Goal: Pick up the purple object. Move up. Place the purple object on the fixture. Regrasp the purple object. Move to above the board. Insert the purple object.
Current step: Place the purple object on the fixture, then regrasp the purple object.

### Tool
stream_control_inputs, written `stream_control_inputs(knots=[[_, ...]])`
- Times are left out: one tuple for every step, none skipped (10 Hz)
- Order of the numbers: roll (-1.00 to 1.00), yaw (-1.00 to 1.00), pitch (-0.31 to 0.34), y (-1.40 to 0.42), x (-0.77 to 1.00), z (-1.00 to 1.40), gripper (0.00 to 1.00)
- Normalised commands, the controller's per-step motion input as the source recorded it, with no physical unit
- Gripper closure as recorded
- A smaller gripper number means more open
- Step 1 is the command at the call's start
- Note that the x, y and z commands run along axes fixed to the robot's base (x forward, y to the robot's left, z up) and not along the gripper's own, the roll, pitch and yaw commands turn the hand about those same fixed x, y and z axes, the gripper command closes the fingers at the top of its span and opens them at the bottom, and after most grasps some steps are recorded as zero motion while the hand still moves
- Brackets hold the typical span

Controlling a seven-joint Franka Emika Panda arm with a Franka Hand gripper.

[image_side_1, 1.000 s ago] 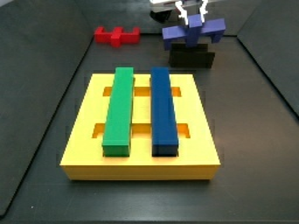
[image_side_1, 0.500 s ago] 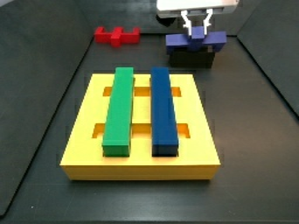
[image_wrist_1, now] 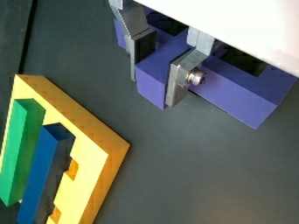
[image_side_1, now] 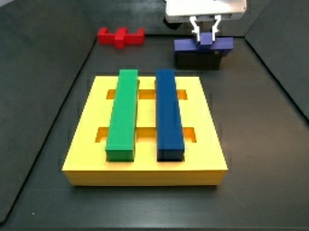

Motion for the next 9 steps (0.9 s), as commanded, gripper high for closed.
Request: stream_control_inputs(knots=[[0.0, 0.03, 0.189, 0.14, 0.03, -0.18, 1.0], [0.04, 0.0, 0.0, 0.03, 0.0, -0.1, 1.0], [0.0, 0.0, 0.0, 0.0, 0.0, 0.0, 1.0], [0.0, 0.0, 0.0, 0.0, 0.0, 0.0, 0.0], [0.53, 0.05, -0.043, 0.0, -0.01, 0.08, 0.0], [0.7, 0.05, -0.1, -0.04, -0.05, 0.13, 0.0], [0.84, 0.07, -0.103, -0.09, 0.0, 0.2, 0.0], [0.87, 0.06, -0.089, -0.1, -0.01, 0.21, 0.0], [0.84, 0.05, -0.089, -0.11, -0.03, 0.19, 0.0]])
